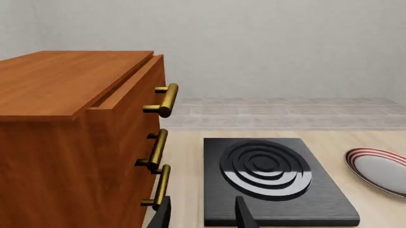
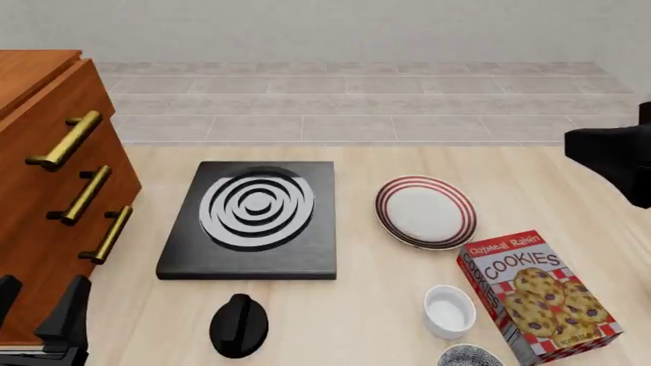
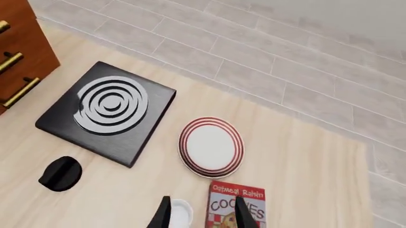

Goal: Pick the akita bowl next to the ramekin and place it on the plate.

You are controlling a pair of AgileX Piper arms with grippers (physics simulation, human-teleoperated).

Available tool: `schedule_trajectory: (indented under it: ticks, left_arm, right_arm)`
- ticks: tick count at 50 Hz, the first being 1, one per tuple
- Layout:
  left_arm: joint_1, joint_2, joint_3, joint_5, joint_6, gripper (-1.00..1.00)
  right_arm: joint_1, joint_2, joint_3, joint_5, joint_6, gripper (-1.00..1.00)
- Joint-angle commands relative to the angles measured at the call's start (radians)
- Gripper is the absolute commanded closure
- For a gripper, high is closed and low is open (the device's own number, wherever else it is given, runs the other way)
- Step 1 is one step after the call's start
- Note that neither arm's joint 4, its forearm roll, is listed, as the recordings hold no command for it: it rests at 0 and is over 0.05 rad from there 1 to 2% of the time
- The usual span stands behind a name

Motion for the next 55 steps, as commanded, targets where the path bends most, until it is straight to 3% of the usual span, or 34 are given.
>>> schedule_trajectory:
  ticks: [1,9,10,12,18,43,55]
  left_arm:
    - [0.0,0.0,0.0,0.0,0.0,-1.0]
    - [0.0,0.0,0.0,0.0,0.0,-1.0]
    - [0.0,0.0,0.0,0.0,0.0,-1.0]
    - [0.0,0.0,0.0,0.0,0.0,-1.0]
    - [0.0,0.0,0.0,0.0,0.0,-1.0]
    - [0.0,0.0,0.0,0.0,0.0,-1.0]
    - [0.0,0.0,0.0,0.0,0.0,-1.0]
  right_arm:
    - [0.01,-0.015,0.092,-0.006,0.05,-1.0]
    - [0.026,-0.033,0.168,-0.028,0.084,-1.0]
    - [0.013,-0.038,0.192,-0.036,0.038,-1.0]
    - [0.03,-0.045,0.215,-0.049,0.073,-1.0]
    - [0.019,-0.066,0.281,-0.069,0.072,-1.0]
    - [0.048,-0.156,0.56,-0.135,0.169,-1.0]
    - [0.057,-0.179,0.625,-0.16,0.19,-1.0]
